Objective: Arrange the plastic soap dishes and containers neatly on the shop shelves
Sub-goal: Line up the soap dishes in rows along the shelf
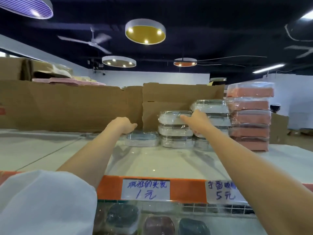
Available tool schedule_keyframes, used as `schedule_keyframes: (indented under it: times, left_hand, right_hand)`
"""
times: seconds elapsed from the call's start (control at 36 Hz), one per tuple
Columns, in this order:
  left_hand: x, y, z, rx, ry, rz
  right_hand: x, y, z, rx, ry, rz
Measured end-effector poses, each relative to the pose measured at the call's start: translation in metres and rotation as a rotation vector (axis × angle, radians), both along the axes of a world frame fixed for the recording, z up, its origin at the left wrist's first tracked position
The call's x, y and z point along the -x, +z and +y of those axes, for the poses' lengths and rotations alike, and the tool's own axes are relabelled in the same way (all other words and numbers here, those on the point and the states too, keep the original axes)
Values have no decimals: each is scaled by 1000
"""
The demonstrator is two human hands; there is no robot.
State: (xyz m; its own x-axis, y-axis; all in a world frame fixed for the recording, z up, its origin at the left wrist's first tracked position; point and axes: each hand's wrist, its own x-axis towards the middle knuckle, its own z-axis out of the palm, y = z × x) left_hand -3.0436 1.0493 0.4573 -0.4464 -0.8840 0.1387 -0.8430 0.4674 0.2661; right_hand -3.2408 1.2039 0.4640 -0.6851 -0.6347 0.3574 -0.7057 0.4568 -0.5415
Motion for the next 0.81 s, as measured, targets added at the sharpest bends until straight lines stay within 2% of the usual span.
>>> schedule_keyframes:
  times: [0.19, 0.39, 0.64, 0.69, 0.81]
  left_hand:
    - [9, -21, -12, -193, 87, 41]
    - [13, -27, -16, -275, 93, 119]
    - [16, -28, -13, -414, 31, 275]
    - [14, -25, -13, -450, 34, 269]
    - [11, -19, -12, -414, 57, 254]
  right_hand:
    - [1, 2, -17, -12, -34, -11]
    - [4, 3, -21, -1, -170, 20]
    - [3, 2, -10, -19, -134, -19]
    - [3, -1, -9, 6, -115, -74]
    - [1, 0, -4, 131, -11, -417]
